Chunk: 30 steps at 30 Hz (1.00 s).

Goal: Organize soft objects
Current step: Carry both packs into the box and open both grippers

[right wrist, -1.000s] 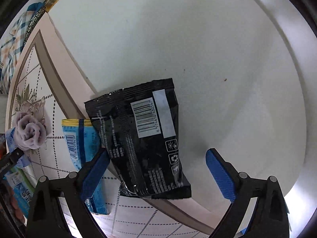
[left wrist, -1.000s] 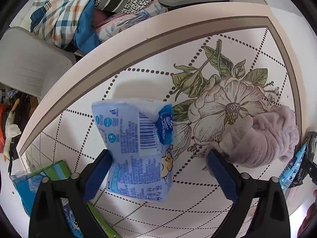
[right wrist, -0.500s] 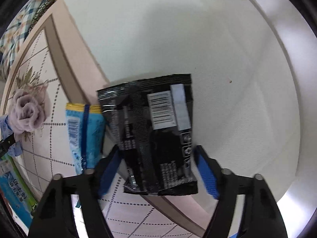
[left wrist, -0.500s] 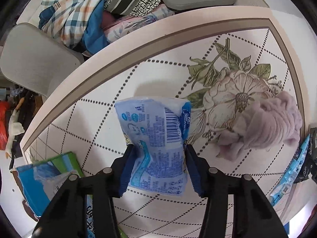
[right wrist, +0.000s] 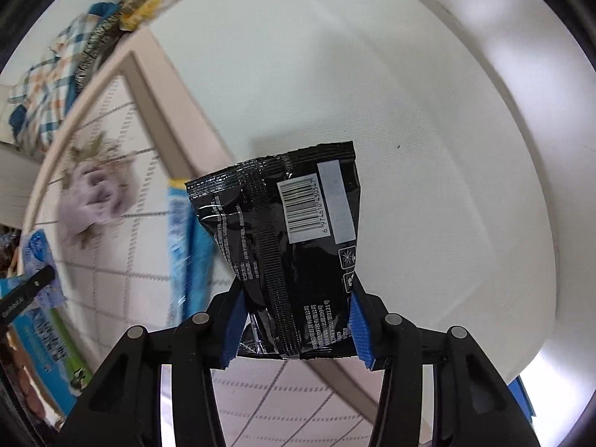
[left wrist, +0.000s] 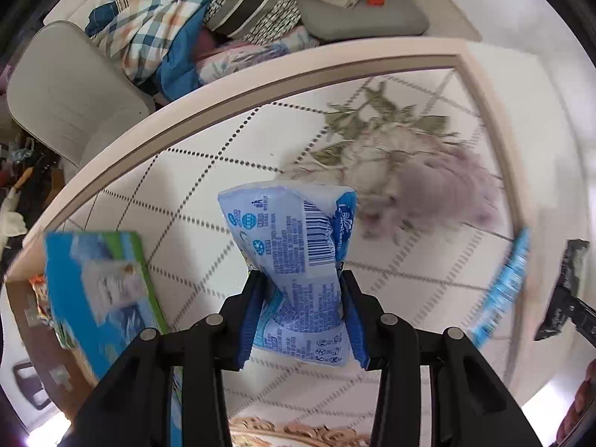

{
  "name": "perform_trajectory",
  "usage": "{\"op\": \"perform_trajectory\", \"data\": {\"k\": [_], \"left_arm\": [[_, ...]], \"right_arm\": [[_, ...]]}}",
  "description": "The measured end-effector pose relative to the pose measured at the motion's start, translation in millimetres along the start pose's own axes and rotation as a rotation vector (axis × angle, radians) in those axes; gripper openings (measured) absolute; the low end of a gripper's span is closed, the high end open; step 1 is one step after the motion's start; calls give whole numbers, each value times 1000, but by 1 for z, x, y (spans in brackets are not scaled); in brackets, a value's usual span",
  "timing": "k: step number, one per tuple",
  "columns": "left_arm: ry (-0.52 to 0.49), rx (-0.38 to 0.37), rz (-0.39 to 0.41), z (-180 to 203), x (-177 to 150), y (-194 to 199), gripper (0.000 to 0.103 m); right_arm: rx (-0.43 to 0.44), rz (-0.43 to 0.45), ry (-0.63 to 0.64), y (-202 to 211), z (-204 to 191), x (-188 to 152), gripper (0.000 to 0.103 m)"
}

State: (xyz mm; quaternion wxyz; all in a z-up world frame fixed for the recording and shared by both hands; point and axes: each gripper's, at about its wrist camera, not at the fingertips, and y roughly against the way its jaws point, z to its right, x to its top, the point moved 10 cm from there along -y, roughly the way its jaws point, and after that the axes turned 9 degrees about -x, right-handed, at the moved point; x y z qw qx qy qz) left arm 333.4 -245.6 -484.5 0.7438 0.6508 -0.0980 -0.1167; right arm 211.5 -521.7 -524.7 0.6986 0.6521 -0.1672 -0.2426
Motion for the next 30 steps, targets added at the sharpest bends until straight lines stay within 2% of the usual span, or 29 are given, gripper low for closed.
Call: {"op": "perform_trajectory", "data": {"k": [6,8,10,13,17,23,28,30], "left_arm": [[-19,-81,112,6,-38,66,38],[-17,-98,145,-2,-50,88,38],[-11,-110,184,-16,-63,115,38],[5,-108,236,-46,-80,153,38],[48,-77,284,-109,-108,197,38],[145,-10,288,-216,-147,215,38],[230,16,239,-291,-173,195,38],[266,8,211,-317,-179,180,38]], "right_arm": [[84,67,80,53,-38,-31,51],[114,89,129,79,-65,-47,51],[153,103,168,101,-87,-59,51],[218,129,250,142,-142,-88,51],[285,146,353,184,-208,-131,51],[325,133,495,215,-298,-207,51],[292,103,546,198,-368,-246,51],[277,83,547,188,-384,-253,51]]}}
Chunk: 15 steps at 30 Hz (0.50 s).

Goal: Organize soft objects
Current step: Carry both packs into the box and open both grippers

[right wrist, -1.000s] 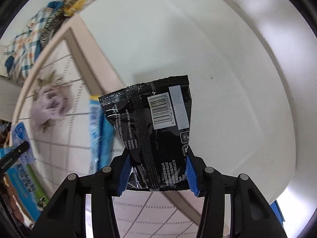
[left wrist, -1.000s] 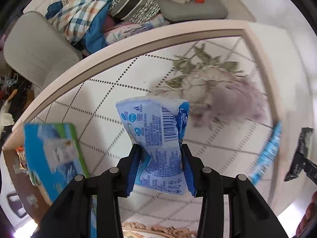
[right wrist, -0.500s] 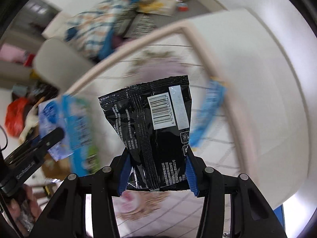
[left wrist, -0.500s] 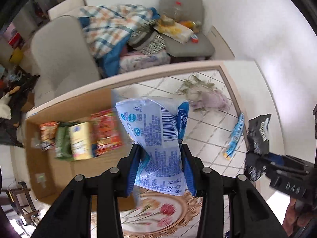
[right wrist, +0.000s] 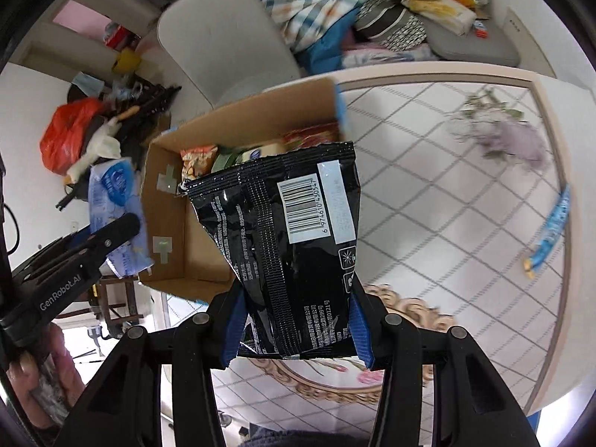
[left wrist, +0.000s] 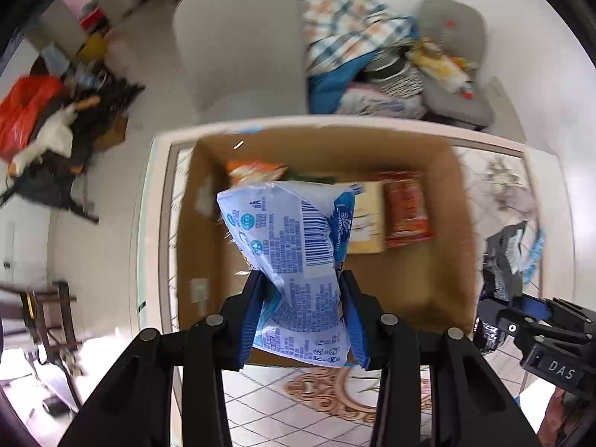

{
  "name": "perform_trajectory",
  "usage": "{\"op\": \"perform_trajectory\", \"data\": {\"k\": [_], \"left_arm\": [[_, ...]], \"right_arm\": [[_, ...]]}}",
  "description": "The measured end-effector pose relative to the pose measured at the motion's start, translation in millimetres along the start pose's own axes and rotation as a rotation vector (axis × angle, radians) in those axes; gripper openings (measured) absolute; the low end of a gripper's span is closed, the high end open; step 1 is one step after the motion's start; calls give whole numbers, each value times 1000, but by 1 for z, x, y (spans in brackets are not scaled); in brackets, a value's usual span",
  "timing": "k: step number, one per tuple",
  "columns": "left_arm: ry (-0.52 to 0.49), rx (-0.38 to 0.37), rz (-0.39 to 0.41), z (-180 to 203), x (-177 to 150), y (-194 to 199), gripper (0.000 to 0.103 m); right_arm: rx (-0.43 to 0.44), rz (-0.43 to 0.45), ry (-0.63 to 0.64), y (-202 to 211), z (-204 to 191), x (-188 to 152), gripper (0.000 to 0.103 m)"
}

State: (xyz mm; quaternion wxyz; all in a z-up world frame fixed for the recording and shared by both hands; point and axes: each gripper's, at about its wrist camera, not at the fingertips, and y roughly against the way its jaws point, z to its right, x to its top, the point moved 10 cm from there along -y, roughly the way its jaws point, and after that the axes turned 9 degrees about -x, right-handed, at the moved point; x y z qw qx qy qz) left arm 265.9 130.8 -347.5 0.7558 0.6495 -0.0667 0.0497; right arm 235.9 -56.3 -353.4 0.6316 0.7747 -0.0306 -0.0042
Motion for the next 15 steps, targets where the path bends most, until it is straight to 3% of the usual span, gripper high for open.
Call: {"op": "perform_trajectory", "data": {"k": [9,15], "left_arm": [[75,-18,-127,-57,-15,-70,38],[76,-15,-179,-68,-22,-95,38]], "right_arm": [[-42,-94,-3,-74,-50,3,51],[-120,-109,-22,-111,-49,5,51]]}}
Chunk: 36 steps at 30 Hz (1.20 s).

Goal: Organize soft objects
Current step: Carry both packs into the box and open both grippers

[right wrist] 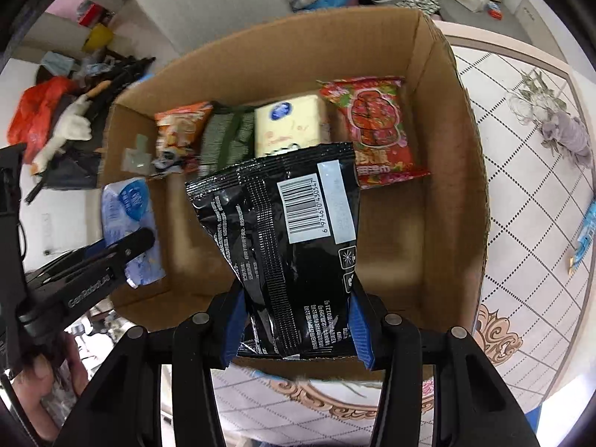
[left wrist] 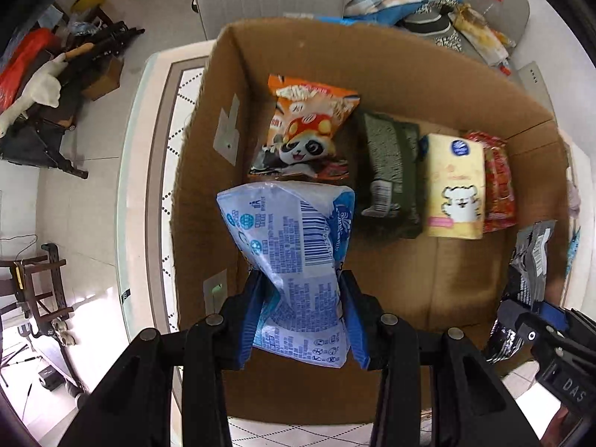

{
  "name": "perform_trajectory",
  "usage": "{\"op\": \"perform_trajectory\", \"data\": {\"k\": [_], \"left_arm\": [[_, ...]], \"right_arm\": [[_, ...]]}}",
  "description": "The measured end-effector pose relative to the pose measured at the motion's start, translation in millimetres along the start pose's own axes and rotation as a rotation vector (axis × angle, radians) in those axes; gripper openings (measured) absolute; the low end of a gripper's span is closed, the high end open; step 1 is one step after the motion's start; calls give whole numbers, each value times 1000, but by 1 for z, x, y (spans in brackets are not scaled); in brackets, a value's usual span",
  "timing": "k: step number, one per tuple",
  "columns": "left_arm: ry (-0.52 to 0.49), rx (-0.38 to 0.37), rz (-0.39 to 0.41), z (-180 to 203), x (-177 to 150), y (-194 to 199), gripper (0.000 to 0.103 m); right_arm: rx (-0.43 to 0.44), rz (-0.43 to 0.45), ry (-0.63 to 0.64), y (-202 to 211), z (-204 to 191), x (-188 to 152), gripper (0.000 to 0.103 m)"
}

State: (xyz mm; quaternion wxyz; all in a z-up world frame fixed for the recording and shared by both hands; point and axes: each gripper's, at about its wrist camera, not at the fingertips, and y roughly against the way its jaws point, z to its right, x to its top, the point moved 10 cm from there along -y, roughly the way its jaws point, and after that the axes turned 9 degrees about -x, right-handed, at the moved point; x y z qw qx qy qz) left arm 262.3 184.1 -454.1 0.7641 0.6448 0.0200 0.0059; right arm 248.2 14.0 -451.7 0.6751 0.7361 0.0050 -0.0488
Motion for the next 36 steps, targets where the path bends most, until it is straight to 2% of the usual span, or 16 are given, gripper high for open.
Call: {"op": "perform_trajectory", "data": {"k": [8,15,17,19,20,24,29,31,32,36], "left_arm": [[-10,0,-43,-2,-8,-12,38],[-13,7,-72,-4,-17,-15,43],[-12,33,-63,-6,-17,-13,44],[-27,40,-51,-5,-17,-8,48],[-28,37,-50,-3,-19,-5,52],[-12,8,-30,2,-22,9,53],[8,-15,44,12,-29,39,53],[10,-16,70,15,-28,49,60],[10,-21,86,17,-30,55,67],[12,-53,134,24,-39,78,68]], "right_arm": [[-73,-44,-71,-32,34,-1,51],[-114,-42,-59,-36,45,0,54],[-121,-48,-41,-35,46,-1,66],[-122,-24,-33,-29,44,1,74],[-128,-17,-27,-26,44,1,74],[-107,-12,-19,-13,42,1,74],[-111,7,22,3,35,-8,74],[-116,24,40,13,33,-15,74],[-120,32,48,17,33,-19,74],[-113,61,67,36,30,-27,74]]}}
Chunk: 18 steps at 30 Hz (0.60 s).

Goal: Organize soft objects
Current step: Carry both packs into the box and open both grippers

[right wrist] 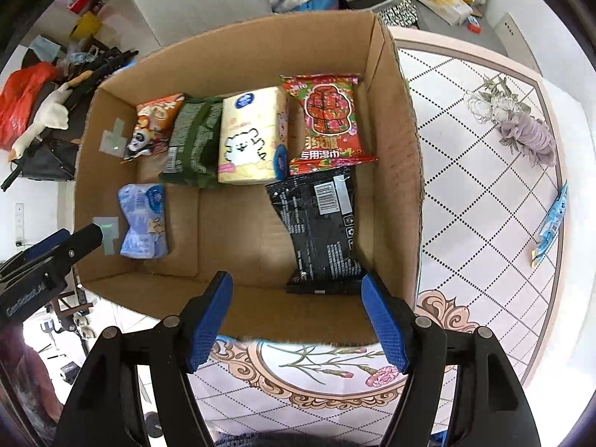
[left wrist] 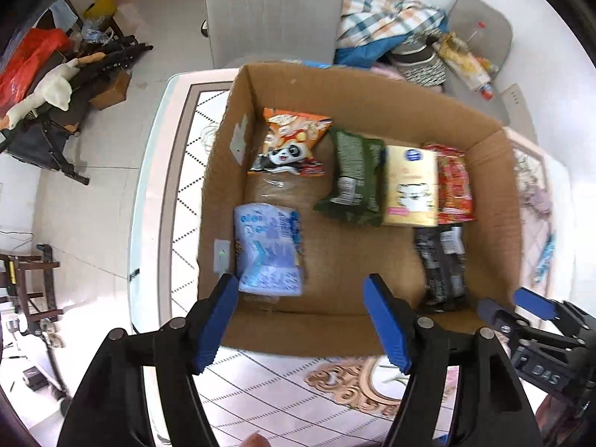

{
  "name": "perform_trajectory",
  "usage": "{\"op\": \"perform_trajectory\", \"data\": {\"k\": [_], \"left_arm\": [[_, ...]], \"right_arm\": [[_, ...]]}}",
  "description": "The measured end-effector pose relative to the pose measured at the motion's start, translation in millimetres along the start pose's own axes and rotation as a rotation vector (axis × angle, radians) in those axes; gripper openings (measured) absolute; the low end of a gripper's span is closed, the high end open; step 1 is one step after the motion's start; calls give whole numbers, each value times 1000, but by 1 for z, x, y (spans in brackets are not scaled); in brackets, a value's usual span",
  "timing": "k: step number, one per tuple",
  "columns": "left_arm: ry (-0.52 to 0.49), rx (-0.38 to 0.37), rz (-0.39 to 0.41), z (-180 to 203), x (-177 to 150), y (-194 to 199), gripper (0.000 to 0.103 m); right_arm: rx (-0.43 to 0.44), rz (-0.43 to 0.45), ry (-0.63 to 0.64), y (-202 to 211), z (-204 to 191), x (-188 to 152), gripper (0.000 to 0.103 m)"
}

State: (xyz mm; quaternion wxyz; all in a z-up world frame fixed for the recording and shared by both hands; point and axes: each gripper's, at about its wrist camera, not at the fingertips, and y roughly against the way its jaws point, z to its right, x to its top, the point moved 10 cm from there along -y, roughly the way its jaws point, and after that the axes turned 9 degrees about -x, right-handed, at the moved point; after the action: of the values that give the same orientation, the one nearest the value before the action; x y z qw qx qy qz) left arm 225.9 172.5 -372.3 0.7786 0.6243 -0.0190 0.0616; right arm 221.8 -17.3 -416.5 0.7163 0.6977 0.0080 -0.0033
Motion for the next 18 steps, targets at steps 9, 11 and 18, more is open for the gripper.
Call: {"op": "perform_trajectory", "data": {"k": [9,11,18], "left_arm": [[-52,37,87,18,-10,35,97],[-58,40,109,22,-13,43,97],[-69,60,188,31,-20,73,98]], "right_arm": [[-17,101,34,40,-5,-7,92],[-27,124,42,49,-4,-10,92],[-26,161,48,63,-1,-25,101]]}}
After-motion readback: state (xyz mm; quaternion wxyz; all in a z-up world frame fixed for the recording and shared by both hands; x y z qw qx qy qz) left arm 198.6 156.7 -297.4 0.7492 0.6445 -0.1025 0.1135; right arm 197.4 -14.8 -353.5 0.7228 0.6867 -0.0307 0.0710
